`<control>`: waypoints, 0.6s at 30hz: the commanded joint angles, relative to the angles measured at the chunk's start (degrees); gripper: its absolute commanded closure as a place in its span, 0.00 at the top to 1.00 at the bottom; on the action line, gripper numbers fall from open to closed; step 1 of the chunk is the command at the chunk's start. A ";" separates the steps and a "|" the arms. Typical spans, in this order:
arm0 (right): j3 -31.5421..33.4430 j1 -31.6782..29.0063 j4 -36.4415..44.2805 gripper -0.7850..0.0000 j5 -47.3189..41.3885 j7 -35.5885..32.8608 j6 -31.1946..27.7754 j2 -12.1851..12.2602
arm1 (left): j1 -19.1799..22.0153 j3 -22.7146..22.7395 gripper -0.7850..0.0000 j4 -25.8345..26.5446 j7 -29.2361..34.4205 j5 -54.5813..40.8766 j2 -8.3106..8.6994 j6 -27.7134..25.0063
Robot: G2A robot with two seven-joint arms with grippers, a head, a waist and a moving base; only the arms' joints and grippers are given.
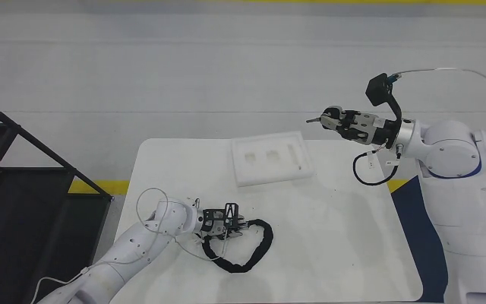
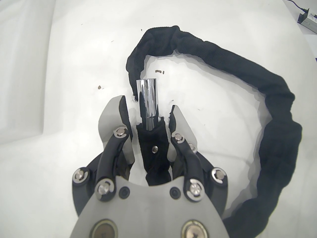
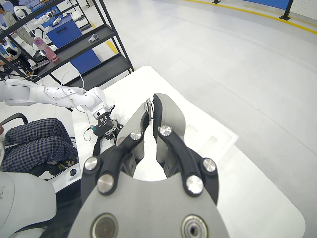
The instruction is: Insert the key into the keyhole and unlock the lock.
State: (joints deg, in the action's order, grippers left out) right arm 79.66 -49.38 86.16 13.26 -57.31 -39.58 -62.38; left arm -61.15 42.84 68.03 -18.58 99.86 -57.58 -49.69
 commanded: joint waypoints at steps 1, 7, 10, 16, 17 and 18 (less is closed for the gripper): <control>0.00 0.00 0.00 0.00 0.00 0.00 0.00 0.00 | 0.06 -0.13 0.33 -0.07 0.08 -0.13 -0.07 -0.13; 0.00 0.00 0.00 0.00 0.00 0.00 0.00 0.00 | 0.13 -0.11 0.00 -0.43 0.71 -0.85 -0.23 0.00; 0.00 0.00 0.00 0.00 0.00 0.00 0.00 0.00 | 0.06 0.18 0.00 -0.71 0.83 -1.51 -0.23 0.06; 0.00 0.00 0.00 0.00 0.00 0.00 0.00 0.00 | -0.07 2.00 0.00 -0.48 -1.32 -4.54 0.02 0.25; 0.00 0.00 0.00 0.00 0.00 0.00 0.00 0.00 | -0.18 2.46 0.00 -0.36 -2.01 -5.35 0.10 0.18; 0.00 0.00 0.00 0.00 0.00 0.00 0.00 0.00 | -0.04 2.79 0.00 0.01 -1.70 -4.89 0.23 0.37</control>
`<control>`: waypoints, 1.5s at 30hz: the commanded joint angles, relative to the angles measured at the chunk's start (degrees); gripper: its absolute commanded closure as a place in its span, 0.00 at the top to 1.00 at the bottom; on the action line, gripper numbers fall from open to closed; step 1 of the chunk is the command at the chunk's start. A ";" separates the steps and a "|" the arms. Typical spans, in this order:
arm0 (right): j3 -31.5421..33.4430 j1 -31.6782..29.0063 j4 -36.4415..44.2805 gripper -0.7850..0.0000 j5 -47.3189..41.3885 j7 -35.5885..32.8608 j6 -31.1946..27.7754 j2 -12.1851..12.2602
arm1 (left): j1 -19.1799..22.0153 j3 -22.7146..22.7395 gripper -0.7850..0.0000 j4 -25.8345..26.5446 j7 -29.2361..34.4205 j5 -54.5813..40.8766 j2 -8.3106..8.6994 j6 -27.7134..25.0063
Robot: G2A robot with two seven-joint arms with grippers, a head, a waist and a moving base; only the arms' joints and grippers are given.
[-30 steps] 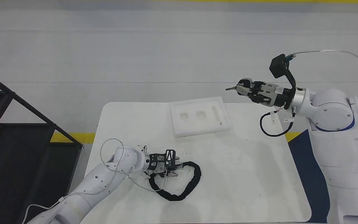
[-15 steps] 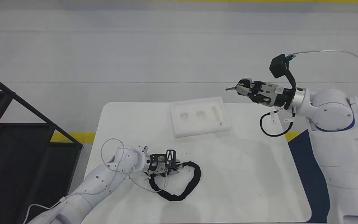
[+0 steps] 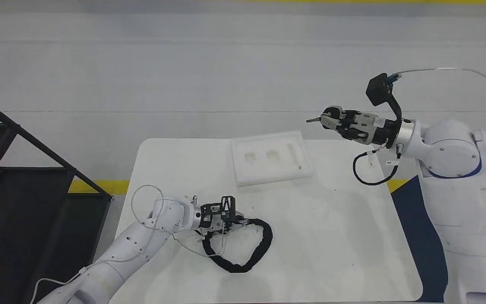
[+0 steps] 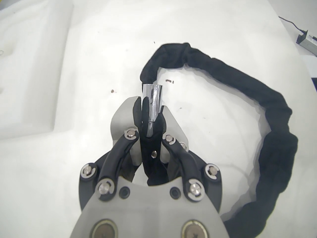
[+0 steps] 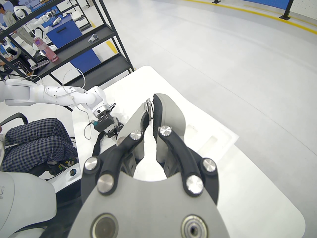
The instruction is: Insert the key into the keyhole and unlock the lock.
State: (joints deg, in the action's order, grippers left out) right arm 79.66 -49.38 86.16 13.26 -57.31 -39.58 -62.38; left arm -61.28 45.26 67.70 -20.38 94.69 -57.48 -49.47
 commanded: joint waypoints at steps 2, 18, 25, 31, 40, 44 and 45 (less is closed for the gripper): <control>0.00 0.00 0.00 0.00 0.00 0.00 0.00 0.00 | 0.04 1.19 0.00 1.50 -0.52 0.17 0.39 0.34; -0.98 -0.64 2.15 0.00 -0.55 0.42 1.50 0.25 | 1.63 10.24 0.00 12.04 -4.01 -8.25 1.89 -0.24; -1.66 0.76 2.47 0.00 -7.82 -4.34 5.49 0.84 | 2.41 11.60 0.00 15.25 -5.71 -12.26 1.87 -3.49; -2.01 2.43 2.76 0.00 -16.13 -9.60 10.53 1.32 | 3.43 12.47 0.00 16.23 -7.36 -15.84 1.56 -4.14; -1.80 5.72 5.17 0.00 -27.10 -20.88 14.82 2.34 | 6.99 9.81 0.00 15.59 -9.59 -21.70 -0.42 -2.19; -1.86 6.23 6.32 0.00 -30.19 -24.25 16.86 2.79 | 8.78 6.77 0.00 14.50 -9.96 -22.90 -1.84 -0.73; -1.94 6.22 6.48 0.00 -30.71 -24.75 17.36 2.90 | 9.18 6.11 0.00 14.27 -10.40 -23.37 -2.22 -0.10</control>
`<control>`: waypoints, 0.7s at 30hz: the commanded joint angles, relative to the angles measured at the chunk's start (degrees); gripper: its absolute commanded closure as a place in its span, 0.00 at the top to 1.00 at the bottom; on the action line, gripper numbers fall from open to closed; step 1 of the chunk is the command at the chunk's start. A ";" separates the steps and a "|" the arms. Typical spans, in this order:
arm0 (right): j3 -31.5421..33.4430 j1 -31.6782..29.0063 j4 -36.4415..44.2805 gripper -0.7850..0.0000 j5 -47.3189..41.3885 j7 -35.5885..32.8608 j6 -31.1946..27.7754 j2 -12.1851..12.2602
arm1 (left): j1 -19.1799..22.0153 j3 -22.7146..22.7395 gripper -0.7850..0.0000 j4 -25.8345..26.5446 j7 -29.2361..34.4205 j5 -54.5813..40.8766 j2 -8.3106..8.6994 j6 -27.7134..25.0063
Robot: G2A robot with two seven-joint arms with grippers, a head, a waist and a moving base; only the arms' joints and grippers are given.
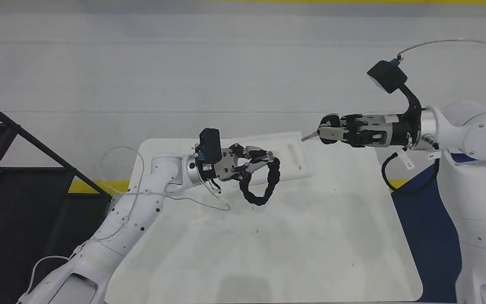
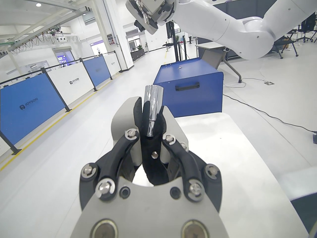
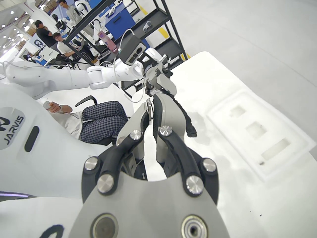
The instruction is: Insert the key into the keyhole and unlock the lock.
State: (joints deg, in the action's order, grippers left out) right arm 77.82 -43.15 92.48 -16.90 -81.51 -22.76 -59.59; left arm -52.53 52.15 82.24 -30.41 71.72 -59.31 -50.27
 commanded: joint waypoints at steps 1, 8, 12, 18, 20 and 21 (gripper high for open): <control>-0.22 -0.08 0.34 0.00 -0.94 -1.05 1.04 0.22 | 0.84 -1.51 0.00 -0.41 -0.79 -0.62 -0.79 1.38; -0.88 -1.37 0.32 0.00 -1.42 -2.54 2.52 0.91 | 3.36 -5.92 0.00 -2.65 -3.03 -0.43 -3.23 4.59; -0.88 -1.37 0.32 0.00 -1.42 -2.54 2.52 0.91 | 3.36 -5.92 0.00 -2.65 -3.03 -0.43 -3.23 4.59; -0.88 -1.37 0.32 0.00 -1.42 -2.54 2.52 0.91 | 3.36 -5.92 0.00 -2.65 -3.03 -0.43 -3.23 4.59; -0.88 -1.37 0.32 0.00 -1.42 -2.54 2.52 0.91 | 3.36 -5.92 0.00 -2.65 -3.03 -0.43 -3.23 4.59; -0.88 -1.37 0.32 0.00 -1.42 -2.54 2.52 0.91 | 3.36 -5.92 0.00 -2.65 -3.03 -0.43 -3.23 4.59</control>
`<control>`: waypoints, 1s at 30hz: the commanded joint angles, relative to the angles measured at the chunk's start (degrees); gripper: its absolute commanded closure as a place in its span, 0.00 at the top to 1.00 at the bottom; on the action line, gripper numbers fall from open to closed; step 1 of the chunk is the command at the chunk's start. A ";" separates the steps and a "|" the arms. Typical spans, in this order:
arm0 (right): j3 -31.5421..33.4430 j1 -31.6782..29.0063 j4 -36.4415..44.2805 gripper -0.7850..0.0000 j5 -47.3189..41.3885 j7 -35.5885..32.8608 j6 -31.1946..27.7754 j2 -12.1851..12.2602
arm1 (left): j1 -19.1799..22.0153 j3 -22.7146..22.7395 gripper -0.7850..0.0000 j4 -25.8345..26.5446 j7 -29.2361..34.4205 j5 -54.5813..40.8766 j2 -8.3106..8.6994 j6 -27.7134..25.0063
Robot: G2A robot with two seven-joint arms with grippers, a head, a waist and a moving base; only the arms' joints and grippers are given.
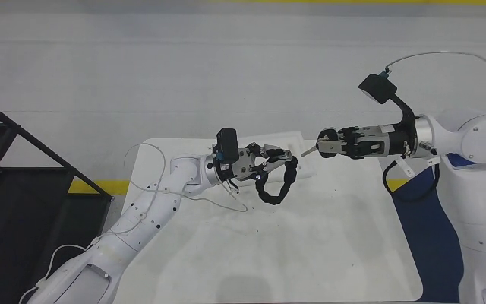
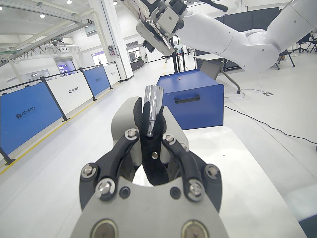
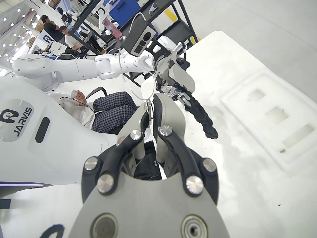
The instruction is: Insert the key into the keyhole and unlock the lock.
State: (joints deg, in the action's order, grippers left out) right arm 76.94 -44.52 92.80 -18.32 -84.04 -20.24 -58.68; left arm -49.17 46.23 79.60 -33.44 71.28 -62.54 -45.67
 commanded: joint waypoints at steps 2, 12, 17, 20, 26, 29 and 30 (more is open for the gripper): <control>0.00 0.00 0.00 0.00 0.00 0.00 0.00 0.00 | 0.00 0.00 0.00 0.00 0.00 0.00 0.00 0.00; 0.00 0.00 0.00 0.00 0.00 0.00 0.00 0.00 | 0.00 0.00 0.00 0.00 0.00 0.00 0.00 0.00; -0.45 -1.48 3.00 0.00 1.20 0.25 1.88 0.38 | -1.65 -0.35 0.00 -0.87 -1.54 -1.66 -0.70 3.18; 0.62 -1.98 5.20 0.00 2.08 -2.10 4.70 1.00 | -1.59 -1.85 0.00 -2.16 -2.28 -0.42 -1.47 3.98; 2.78 -3.92 10.50 0.00 5.75 -3.76 11.60 2.19 | -0.48 -5.50 0.00 -5.68 -9.46 5.70 -3.50 8.56; 3.54 -5.15 12.97 0.00 9.65 -3.93 15.00 2.89 | -0.24 -7.04 0.00 -7.59 -14.18 8.27 -4.48 11.14; 3.74 -5.61 13.57 0.00 10.97 -3.96 15.86 3.13 | -0.08 -7.54 0.00 -8.34 -15.36 9.07 -4.77 11.48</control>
State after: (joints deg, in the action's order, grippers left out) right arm 80.44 -49.67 105.81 -8.57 -88.00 -5.37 -55.78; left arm -49.37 39.27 72.10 -47.03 79.42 -67.00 -34.64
